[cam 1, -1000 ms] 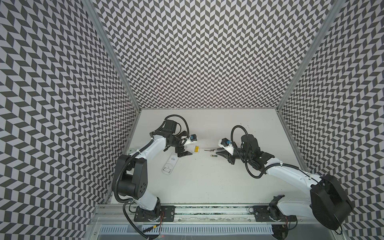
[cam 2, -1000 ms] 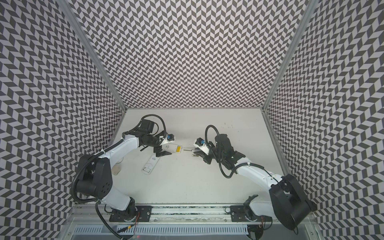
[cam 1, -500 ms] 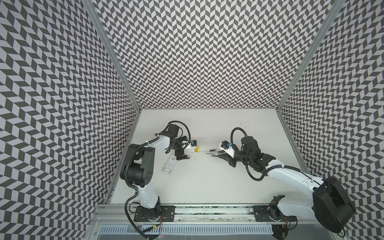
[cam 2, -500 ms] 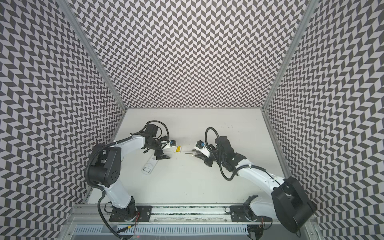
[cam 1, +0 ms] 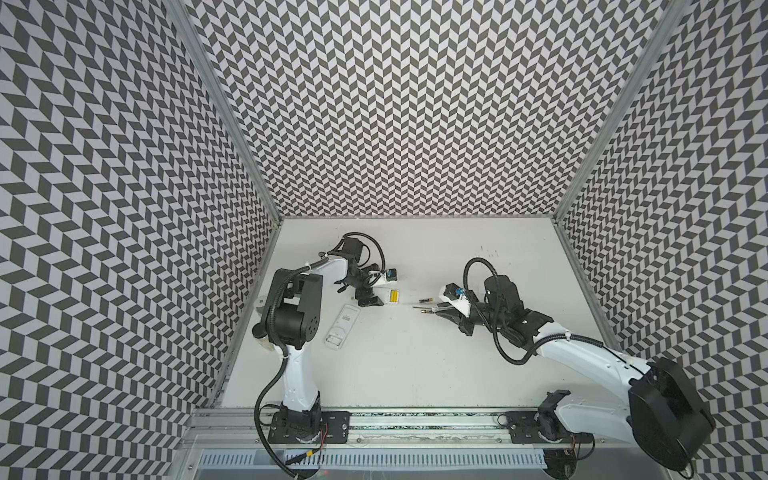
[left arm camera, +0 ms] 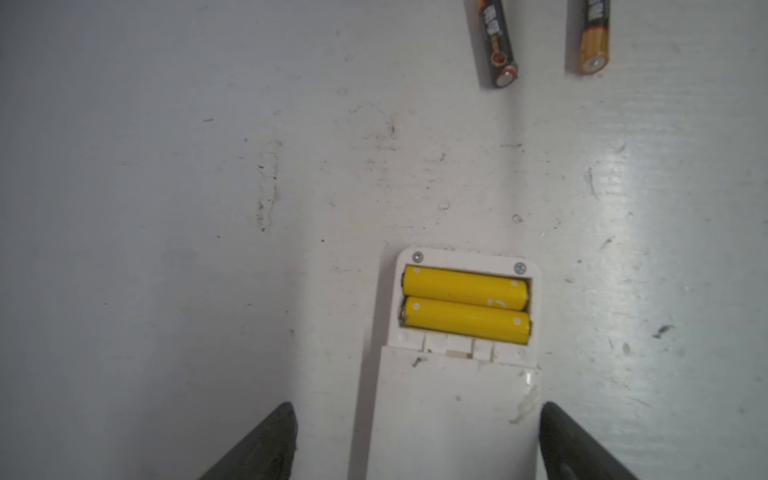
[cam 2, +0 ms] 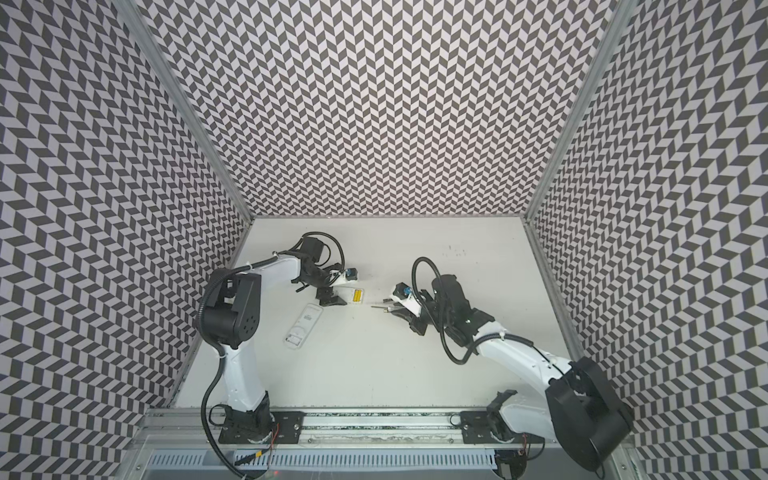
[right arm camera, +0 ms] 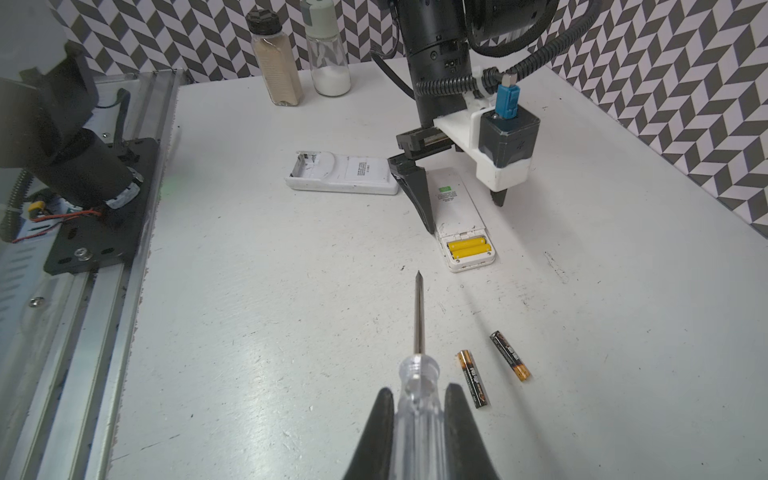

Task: Unload the batteries from the remote control
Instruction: 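Lower the left gripper onto the remote while the right gripper nears the batteries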

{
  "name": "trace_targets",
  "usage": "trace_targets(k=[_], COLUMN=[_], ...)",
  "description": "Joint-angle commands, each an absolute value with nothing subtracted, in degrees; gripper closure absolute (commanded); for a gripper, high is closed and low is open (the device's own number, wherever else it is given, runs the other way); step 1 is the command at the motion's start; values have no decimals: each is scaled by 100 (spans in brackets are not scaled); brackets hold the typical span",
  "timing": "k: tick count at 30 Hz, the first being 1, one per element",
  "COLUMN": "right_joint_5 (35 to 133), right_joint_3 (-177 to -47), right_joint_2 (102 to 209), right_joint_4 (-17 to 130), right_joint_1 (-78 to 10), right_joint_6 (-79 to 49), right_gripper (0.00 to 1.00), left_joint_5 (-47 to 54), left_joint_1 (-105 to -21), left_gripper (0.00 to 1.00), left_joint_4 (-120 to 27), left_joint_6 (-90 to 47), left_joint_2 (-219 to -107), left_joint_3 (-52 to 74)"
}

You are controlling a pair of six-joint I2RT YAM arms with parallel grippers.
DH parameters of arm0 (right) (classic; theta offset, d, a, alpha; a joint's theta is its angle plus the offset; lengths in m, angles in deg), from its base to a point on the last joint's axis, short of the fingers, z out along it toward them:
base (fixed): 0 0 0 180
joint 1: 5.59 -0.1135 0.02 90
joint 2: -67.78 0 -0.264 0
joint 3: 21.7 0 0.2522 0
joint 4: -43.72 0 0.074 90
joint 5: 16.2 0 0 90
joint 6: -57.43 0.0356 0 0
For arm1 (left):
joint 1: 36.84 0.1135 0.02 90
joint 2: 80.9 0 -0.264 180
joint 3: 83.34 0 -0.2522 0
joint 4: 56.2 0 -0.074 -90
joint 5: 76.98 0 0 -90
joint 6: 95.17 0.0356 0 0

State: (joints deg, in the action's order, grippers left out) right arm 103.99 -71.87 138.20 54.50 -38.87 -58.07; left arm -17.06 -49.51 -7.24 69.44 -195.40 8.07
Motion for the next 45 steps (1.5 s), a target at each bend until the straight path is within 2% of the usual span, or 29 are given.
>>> trace_targets(k=[1, 8, 17, 22, 27, 32, 35, 45], right_joint_5=[10328, 10422, 10343, 10586, 10771, 10774, 10879, 10601], right_joint_3=[-7174, -7184, -7022, -6900, -7110, -7553, -7976, -8177], right_joint_2=[13570, 13572, 13342, 13460, 13884, 14536, 15012, 15381], right_joint_4=[5170, 5116, 5551, 5516, 5655, 5877, 6340, 6511], right_joint_1=[-3926, -3935, -3964, -4000, -4108, -4277, -4331, -4541], right_joint_6=[-5907, -5853, -5975, -5500, -5270, -5332, -5576, -5893], right_gripper=[100, 100, 100, 100, 100, 100, 100, 100], left_joint_5=[-1694, -1904, -1933, -2090, -1582, -1427, -1474, -1648], left_joint_1=[-4980, -5216, -5660, -5833, -6142, -6147, -6018, -5921], left_gripper=[12, 38, 45, 42, 40, 24, 21, 23], left_joint_4=[45, 348, 547, 318, -301, -774, -814, -1216], left_joint_6=[7214, 7029, 6827, 6558, 5850, 5657, 5627, 5557], left_joint_2=[-19654, -19625, -19104, -18465, -18248, -18203, -18187, -18125], left_joint_3=[824, 920, 1441, 2096, 2531, 2761, 2768, 3136])
